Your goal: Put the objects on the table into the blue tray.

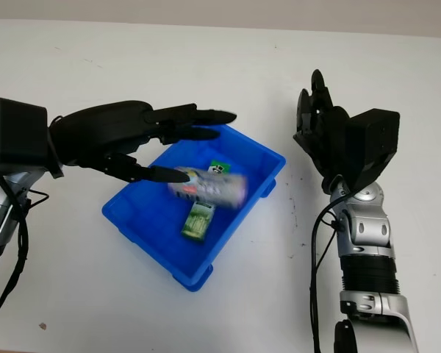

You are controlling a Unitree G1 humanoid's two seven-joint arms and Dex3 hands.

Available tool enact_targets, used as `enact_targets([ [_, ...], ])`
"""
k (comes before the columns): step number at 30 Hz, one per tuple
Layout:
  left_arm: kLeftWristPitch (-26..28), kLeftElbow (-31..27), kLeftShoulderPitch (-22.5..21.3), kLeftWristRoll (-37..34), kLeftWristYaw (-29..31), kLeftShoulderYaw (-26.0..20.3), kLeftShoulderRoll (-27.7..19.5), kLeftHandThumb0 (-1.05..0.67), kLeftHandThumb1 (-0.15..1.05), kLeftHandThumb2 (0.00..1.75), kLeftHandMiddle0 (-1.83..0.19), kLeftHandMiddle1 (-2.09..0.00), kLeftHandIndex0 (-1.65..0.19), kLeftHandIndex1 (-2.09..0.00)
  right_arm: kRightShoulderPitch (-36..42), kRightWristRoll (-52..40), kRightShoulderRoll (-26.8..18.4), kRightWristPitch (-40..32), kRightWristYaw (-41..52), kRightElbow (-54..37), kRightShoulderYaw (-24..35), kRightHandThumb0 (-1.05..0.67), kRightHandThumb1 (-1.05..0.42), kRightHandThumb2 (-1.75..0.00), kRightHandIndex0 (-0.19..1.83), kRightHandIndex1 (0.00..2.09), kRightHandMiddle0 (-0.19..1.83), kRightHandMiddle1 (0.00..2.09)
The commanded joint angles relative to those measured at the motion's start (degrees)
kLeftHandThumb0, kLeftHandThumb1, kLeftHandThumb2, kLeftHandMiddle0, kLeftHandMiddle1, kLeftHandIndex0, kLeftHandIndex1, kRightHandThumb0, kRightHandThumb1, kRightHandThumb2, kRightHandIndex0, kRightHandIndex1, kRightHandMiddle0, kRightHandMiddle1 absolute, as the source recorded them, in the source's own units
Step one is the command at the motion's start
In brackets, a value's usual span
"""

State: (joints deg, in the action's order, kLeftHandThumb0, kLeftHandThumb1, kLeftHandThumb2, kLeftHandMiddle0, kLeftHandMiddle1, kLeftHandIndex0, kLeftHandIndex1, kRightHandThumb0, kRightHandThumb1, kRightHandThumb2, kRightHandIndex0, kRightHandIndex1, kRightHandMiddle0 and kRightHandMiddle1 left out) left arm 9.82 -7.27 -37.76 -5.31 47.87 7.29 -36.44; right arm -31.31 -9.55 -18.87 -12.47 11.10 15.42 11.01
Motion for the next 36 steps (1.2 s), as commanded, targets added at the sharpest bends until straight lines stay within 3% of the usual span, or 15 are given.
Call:
enact_targets([
  [1,-1.0,1.1,-1.2,-0.3,-1.2,-1.9,0.7,-0.71,1.05,0.26,0.14,-0.05,0.15,-0.04,0.5,0.3,-0.3,0.4,0.0,-0.5,0.1,-0.66,-1.05,-0.78,-0.19,0.00,-0.19,0.00],
  [4,-3.0,4.1,-1.9,0.4,-3.5,-3.2,1.4,-0.74,1.05,0.27,0.16,-0.04,0.16,-0.04,0.5,0.5,-0.3,0.7,-0.1,-0.2,0.2,-0.67,-1.05,-0.78,-0.19,0.00,-0.19,0.00],
  [10,-15.9,17.3,-4.2,1.8,-15.0,-8.1,6.7,-0.76,1.05,0.53,0.19,-0.02,0.17,-0.03,0.2,0.5,-0.2,0.5,-0.6,0.0,0.4,-0.68,-1.05,-0.77,-0.19,0.00,-0.19,0.00],
  [14,-18.2,30.9,-6.3,-2.7,-28.1,-15.5,14.8,-0.74,1.05,0.52,0.14,-0.05,0.12,-0.05,0.1,0.4,0.0,0.4,-0.6,-0.1,0.3,-0.69,-1.05,-0.76,-0.19,0.00,-0.19,0.00],
  [16,-19.1,37.2,-7.9,-3.7,-30.7,-17.2,16.3,-0.75,1.05,0.53,0.15,-0.05,0.14,-0.05,0.2,0.4,-0.1,1.0,-0.3,-0.2,0.2,-0.69,-1.05,-0.76,-0.19,0.00,-0.19,0.00],
  [19,-22.0,47.8,-10.5,-3.8,-31.4,-18.5,16.5,-0.74,1.05,0.55,0.19,-0.01,0.18,-0.01,0.2,0.2,0.0,1.7,0.0,-0.3,0.4,-0.68,-1.05,-0.78,-0.19,0.00,-0.19,0.00],
  [24,-25.5,58.5,-12.9,-4.9,-32.0,-20.4,16.9,-0.74,1.05,0.53,0.19,0.00,0.19,0.00,0.2,-0.1,-0.1,1.6,0.3,-0.3,0.6,-0.68,-1.05,-0.78,-0.19,0.00,-0.19,0.00],
  [31,-26.1,65.0,-13.8,-6.4,-31.2,-22.2,17.8,-0.71,1.05,0.67,0.19,0.00,0.19,0.00,-0.2,-0.5,0.1,1.8,-0.1,-0.1,0.9,-0.69,-1.05,-0.78,-0.19,0.00,-0.19,0.00],
  [36,-25.8,66.1,-13.4,-6.8,-29.7,-22.3,18.0,-0.73,1.05,0.69,0.19,0.00,0.19,0.00,-0.5,-0.7,0.1,1.9,0.0,0.0,1.1,-0.70,-1.05,-0.78,-0.19,0.00,-0.19,0.00],
])
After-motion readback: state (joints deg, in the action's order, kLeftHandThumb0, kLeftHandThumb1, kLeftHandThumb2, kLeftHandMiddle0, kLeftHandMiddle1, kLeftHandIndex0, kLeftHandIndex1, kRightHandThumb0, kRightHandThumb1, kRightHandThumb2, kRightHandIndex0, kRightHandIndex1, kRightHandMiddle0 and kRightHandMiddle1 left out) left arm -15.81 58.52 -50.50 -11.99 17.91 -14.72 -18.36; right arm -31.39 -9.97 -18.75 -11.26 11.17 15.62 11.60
